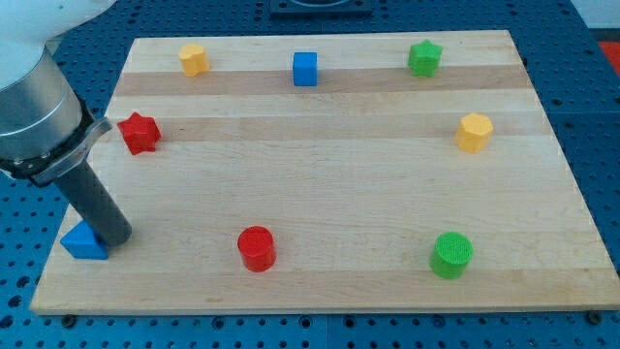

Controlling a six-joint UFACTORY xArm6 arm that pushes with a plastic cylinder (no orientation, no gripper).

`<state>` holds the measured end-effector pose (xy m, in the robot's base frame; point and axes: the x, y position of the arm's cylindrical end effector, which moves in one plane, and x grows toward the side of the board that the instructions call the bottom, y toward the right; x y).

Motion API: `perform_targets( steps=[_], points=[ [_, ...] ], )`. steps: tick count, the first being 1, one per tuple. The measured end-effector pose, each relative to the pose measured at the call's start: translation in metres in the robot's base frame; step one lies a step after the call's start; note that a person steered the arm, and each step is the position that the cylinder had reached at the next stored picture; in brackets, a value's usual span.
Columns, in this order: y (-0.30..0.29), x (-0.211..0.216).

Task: Move the heart diagonally to the bottom left of green star

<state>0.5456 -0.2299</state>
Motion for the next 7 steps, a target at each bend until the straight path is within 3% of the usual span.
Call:
perform_targets(
  steps=[7],
  points=[
    [0.025, -0.01]
  ],
)
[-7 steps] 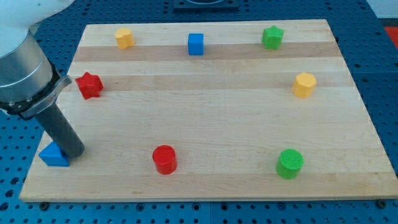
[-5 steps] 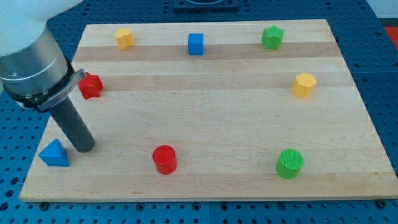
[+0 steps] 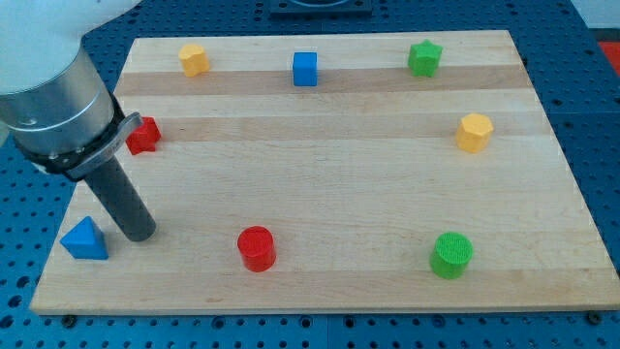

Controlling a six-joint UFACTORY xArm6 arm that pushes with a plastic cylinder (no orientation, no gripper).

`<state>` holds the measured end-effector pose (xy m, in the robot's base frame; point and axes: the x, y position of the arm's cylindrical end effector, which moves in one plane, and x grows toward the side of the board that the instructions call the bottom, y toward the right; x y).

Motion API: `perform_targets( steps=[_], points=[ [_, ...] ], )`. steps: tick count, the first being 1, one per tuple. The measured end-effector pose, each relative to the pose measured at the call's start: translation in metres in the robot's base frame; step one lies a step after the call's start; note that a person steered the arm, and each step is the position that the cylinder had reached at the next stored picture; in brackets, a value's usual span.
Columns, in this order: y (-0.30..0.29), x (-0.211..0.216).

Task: Move the heart diagonally to the bottom left of green star

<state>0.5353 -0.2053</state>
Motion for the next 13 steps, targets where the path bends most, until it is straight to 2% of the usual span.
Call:
perform_targets(
  steps=[1, 2, 3, 6, 7, 8, 9, 10, 11, 12, 13],
  points=[
    [0.076, -0.017],
    [0.13, -0.017],
    [0.143, -0.041],
    [0.047, -0.258],
    [0.064, -0.334],
    [0.008, -0.329],
    [0.0, -0.304],
    [0.067, -0.287],
    [0.077, -0.251],
    [0.077, -0.233],
    [0.07, -0.254]
  ],
)
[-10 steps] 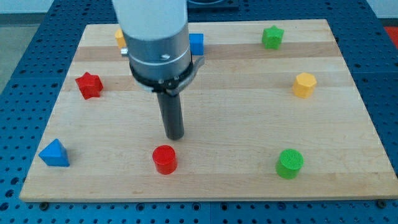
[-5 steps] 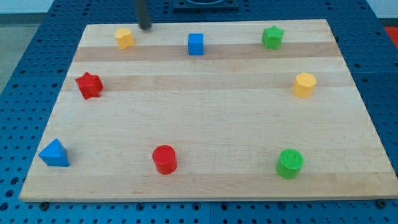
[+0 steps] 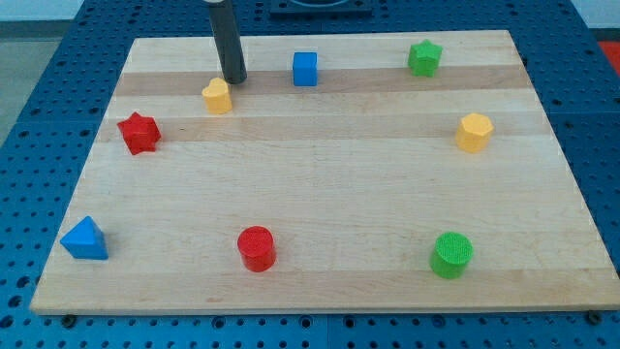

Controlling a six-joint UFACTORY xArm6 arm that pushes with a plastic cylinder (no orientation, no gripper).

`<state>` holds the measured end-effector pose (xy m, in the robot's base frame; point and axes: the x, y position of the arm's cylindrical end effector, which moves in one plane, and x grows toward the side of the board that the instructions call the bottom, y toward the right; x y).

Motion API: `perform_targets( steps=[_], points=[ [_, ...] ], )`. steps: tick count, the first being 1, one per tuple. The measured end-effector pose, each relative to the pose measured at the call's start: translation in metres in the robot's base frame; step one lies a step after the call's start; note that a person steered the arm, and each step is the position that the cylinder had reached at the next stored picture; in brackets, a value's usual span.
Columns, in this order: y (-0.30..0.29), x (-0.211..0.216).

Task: Move the heart diagonally to the bottom left of green star

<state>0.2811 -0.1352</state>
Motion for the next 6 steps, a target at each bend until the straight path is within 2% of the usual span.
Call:
perform_targets(
  steps=[1, 3, 4, 5, 6],
  points=[
    [-0.021, 0.014],
    [0.039, 0.067],
    [0.047, 0.099],
    [0.048, 0.043],
    [-0.017, 0.054]
  ],
)
